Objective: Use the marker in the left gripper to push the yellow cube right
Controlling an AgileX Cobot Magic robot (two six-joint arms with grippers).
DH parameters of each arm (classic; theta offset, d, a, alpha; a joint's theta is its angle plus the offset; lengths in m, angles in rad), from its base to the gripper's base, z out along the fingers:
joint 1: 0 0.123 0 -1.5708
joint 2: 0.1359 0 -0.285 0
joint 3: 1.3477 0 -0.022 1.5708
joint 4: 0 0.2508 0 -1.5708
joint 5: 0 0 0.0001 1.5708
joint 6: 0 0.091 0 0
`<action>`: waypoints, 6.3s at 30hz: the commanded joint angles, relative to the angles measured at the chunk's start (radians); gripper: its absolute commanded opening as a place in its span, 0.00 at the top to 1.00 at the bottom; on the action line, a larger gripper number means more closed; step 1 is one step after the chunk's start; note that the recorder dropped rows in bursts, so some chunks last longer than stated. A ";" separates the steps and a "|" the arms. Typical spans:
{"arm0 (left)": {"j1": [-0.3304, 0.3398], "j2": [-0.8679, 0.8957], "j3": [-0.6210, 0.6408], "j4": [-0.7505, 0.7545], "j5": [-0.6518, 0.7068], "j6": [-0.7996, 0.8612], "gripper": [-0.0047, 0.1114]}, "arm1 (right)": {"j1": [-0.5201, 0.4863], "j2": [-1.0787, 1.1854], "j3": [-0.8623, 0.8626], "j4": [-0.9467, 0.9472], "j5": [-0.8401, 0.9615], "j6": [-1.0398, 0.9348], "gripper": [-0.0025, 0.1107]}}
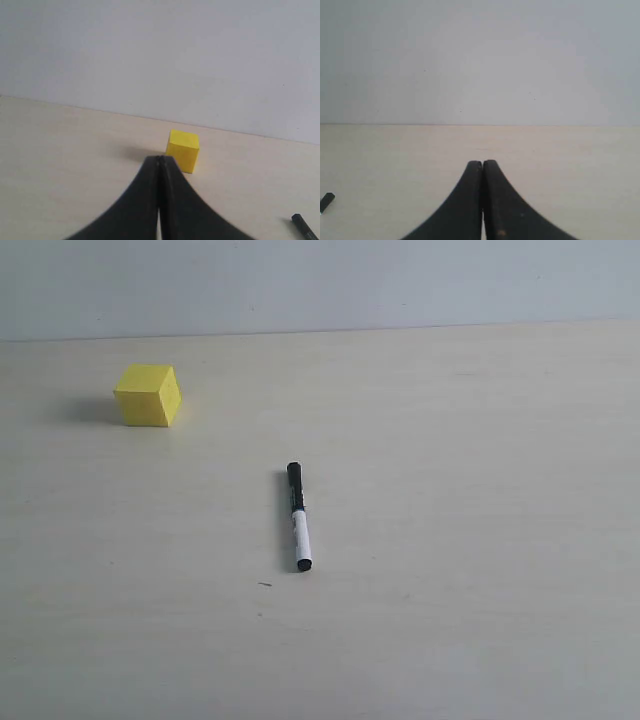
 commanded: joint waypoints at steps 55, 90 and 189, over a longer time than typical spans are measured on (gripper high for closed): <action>-0.006 0.500 -0.370 0.563 -0.772 -0.729 0.96 | 0.001 -0.007 0.004 -0.003 -0.005 -0.001 0.98; -0.146 1.399 -1.296 -0.381 1.086 0.251 0.96 | 0.001 -0.007 0.004 -0.003 -0.005 -0.001 0.98; -0.725 2.179 -1.571 -0.143 0.857 0.128 0.96 | 0.001 -0.007 0.004 -0.003 -0.005 -0.001 0.98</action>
